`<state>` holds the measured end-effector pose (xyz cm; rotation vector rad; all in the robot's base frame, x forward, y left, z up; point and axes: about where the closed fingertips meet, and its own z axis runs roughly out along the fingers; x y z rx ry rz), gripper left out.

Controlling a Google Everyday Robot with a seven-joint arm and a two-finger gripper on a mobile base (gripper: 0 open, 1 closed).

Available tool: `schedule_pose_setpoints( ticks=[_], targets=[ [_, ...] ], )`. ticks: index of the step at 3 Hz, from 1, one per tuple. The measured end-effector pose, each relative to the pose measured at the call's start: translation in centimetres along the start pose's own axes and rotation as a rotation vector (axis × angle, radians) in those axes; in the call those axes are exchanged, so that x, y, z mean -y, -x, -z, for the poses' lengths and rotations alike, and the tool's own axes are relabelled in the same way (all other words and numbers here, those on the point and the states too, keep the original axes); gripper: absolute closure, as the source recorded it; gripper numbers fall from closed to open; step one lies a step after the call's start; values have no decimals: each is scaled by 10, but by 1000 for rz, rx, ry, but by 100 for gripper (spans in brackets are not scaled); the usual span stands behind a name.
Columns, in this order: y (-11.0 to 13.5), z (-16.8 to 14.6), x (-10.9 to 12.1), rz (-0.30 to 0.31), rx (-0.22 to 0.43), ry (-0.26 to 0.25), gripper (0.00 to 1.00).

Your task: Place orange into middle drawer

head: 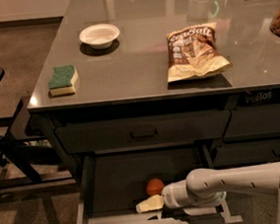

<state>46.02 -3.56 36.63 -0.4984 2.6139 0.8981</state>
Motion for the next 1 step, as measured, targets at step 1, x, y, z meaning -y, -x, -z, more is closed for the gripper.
schedule_pose_setpoints(
  ticks=[1],
  targets=[
    [0,0,0,0,0,0,0]
  ],
)
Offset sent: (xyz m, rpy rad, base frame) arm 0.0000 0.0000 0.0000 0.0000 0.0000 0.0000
